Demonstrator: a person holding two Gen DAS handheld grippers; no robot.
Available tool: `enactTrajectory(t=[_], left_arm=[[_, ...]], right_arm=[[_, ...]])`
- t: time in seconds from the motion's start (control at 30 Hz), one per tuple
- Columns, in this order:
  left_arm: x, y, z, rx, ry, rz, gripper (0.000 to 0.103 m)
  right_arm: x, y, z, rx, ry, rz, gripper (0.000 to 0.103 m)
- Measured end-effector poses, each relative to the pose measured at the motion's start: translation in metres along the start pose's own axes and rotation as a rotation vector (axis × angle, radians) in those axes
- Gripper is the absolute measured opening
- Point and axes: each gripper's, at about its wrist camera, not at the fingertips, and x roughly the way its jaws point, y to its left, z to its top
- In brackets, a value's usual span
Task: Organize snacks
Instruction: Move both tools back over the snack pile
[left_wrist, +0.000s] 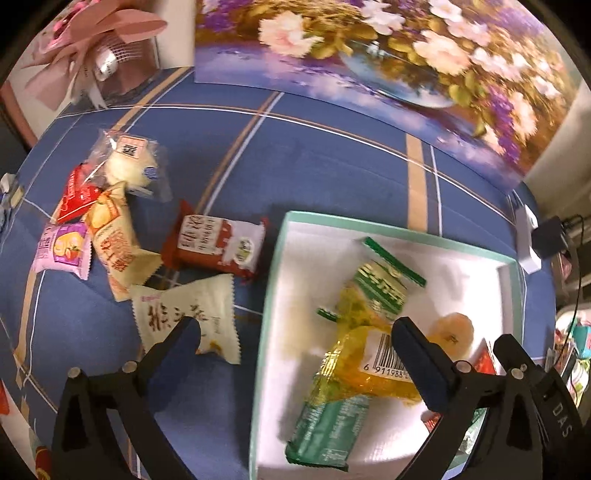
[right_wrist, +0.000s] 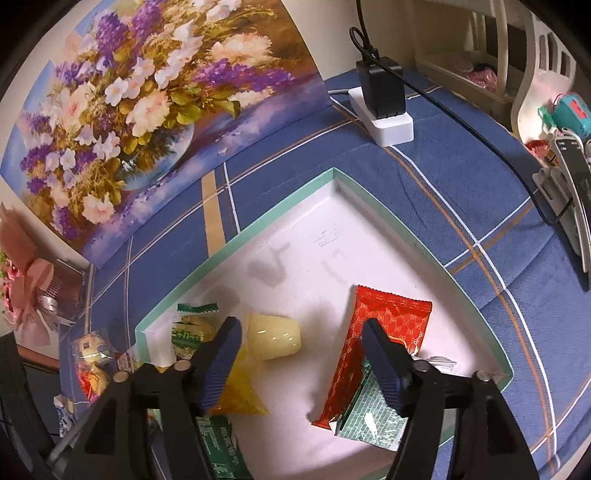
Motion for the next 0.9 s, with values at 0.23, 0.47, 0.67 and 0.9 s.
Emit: enactTrajectory(t=[0.23,0.47,0.67,0.9], left_arm=[[-0.010,0.008,0.003,0.002,-0.043,0.066,0.103],[-0.013,0.013,0.006,-0.011,-0.037,0.078,0.103],[-0.019,0.024,0.007,-0.031,-0.042,0.082,0.103],[-0.031,0.046,0.012,-0.056,-0.052,0.079,0.103]], right_arm=[[0.001,0.010,-0.003,-0.047,-0.014,-0.005,0.103],[-0.001,0.025,-0.008,-0.096,-0.016,-0.032,0.103],[-0.009,0.042,-0.014,-0.141,-0.024,-0.053,0.103],[-0.016,0.055,-0.024,-0.173,-0.014,-0.085,0.103]])
